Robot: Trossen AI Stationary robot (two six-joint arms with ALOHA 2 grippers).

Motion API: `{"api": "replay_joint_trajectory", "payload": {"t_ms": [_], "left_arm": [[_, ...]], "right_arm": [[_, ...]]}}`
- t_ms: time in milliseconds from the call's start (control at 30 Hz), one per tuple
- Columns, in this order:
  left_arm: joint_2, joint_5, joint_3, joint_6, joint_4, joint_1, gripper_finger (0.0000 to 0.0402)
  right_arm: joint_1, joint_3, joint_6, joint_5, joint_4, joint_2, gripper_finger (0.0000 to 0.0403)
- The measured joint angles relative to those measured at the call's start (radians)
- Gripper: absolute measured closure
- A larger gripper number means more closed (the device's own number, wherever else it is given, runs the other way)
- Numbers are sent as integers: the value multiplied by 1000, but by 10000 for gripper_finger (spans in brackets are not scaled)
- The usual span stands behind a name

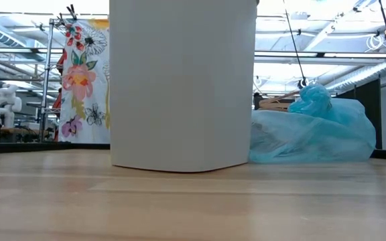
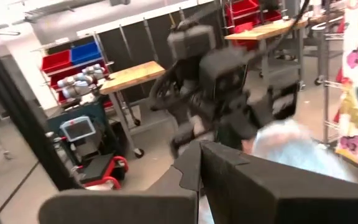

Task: Place trash/remove bag and relplace
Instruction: Insert the new blue trash bag into the white trash bin

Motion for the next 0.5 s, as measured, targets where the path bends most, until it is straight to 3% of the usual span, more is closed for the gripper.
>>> {"api": "replay_joint_trajectory", "payload": {"t_ms": [500], "left_arm": [[68,-4,0,-19,-18,0,391]], "right_arm": [[-132,10,-18,-32,-48,27,403]]}}
